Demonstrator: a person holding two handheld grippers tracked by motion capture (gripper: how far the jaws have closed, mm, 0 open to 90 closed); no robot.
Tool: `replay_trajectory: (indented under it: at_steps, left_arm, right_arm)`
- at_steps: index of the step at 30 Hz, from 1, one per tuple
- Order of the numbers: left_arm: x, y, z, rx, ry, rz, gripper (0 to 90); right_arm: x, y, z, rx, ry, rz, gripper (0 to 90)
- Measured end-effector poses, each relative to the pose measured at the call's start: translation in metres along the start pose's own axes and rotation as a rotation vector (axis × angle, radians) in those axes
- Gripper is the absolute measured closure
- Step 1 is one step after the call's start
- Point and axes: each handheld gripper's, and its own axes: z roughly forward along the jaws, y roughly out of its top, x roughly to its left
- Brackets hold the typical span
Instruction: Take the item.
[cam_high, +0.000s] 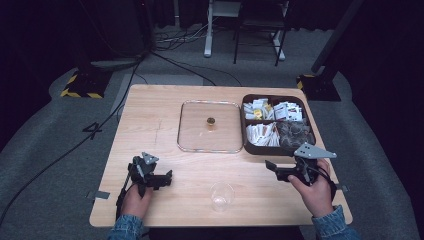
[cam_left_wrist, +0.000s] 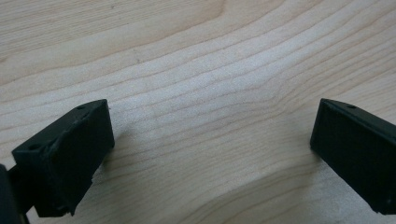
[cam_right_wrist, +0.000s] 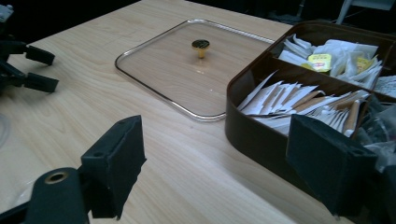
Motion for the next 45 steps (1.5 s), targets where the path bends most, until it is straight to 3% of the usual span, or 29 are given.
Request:
replay_trajectory:
  at_steps: [5, 19, 26, 33, 40, 45]
  left_arm:
    - [0.000, 0.000, 0.000, 0.002, -0.001, 0.000, 0.0]
    - [0.000, 0.000, 0.000, 0.002, -0.001, 0.000, 0.0]
    - [0.000, 0.000, 0.000, 0.002, -0.001, 0.001, 0.0]
    - [0.000, 0.000, 0.000, 0.001, -0.002, -0.001, 0.0]
    - [0.000, 0.000, 0.000, 0.002, 0.000, 0.000, 0.0]
    - [0.000, 0.000, 0.000, 0.001, 0.000, -0.001, 0.0]
  right_arm:
    - [-0.006, 0.007, 0.001, 0.008, 0.003, 0.008, 19.0]
    - [-0.034, 0.026, 0.005, 0.016, -0.048, 0.054, 17.7]
    - [-0.053, 0.030, 0.011, 0.015, -0.101, 0.078, 17.9]
    - [-0.083, 0.031, 0.017, 0.058, -0.178, 0.094, 18.7]
    - [-0.103, 0.031, 0.023, 0.093, -0.216, 0.098, 21.0]
    - [-0.119, 0.027, 0.027, 0.084, -0.256, 0.149, 21.0]
